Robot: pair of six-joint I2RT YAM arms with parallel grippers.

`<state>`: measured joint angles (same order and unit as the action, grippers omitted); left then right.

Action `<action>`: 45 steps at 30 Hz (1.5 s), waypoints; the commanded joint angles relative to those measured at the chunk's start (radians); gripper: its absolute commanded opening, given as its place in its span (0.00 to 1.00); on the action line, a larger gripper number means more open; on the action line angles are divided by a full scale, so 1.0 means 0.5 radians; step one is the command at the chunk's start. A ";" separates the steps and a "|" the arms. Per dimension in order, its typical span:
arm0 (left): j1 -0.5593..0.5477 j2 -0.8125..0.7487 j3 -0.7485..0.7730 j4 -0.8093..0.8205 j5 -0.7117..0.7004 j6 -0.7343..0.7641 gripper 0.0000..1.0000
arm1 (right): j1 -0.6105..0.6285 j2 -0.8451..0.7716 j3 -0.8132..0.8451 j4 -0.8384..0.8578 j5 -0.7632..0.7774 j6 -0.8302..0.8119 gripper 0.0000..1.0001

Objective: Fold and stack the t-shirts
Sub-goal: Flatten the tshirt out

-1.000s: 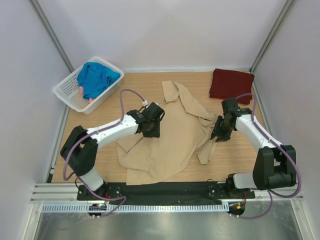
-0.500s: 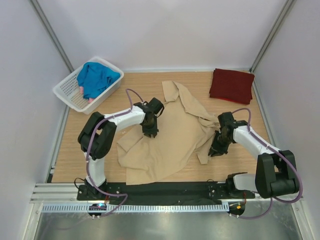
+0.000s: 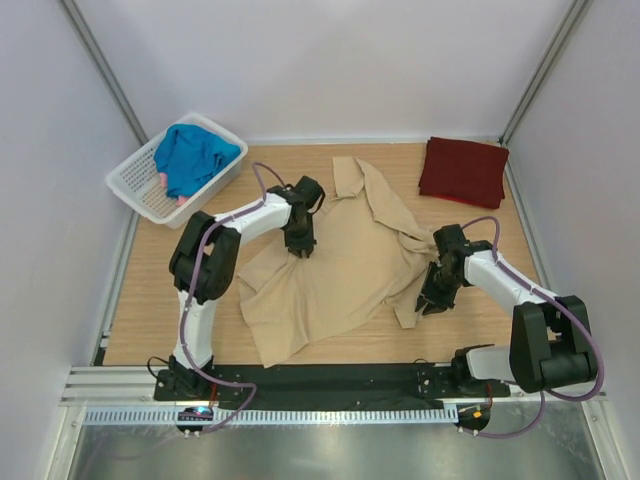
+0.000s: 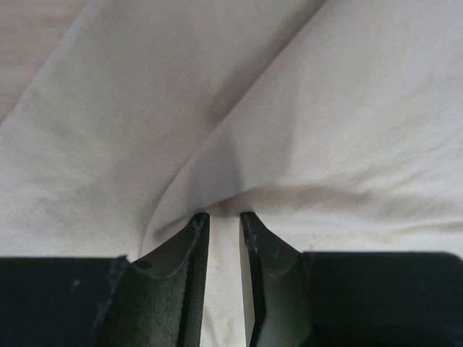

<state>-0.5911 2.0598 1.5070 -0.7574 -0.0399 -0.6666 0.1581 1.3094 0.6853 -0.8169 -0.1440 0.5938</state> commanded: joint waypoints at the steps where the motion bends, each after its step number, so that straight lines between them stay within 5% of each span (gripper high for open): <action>1: 0.096 0.151 0.118 0.018 -0.018 0.091 0.24 | 0.009 0.016 0.013 -0.014 0.030 0.030 0.28; 17: 0.256 0.191 0.511 -0.142 -0.129 0.278 0.25 | 0.015 -0.011 0.010 -0.063 0.125 0.098 0.28; 28: 0.256 -0.271 0.422 -0.145 0.018 0.293 0.32 | 0.015 -0.042 -0.122 -0.005 0.036 0.168 0.29; 32: 0.256 -0.572 0.239 -0.157 0.012 0.223 0.33 | 0.015 -0.076 -0.168 0.038 0.033 0.208 0.29; 45: 0.066 -1.682 -1.019 -0.145 0.006 -0.155 0.34 | 0.027 -0.063 -0.125 0.091 0.070 0.224 0.31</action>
<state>-0.5381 1.3216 1.0443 -0.8207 -0.0292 -0.6815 0.1638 1.2961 0.5972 -0.7959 -0.1349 0.6918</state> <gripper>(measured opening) 0.339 0.307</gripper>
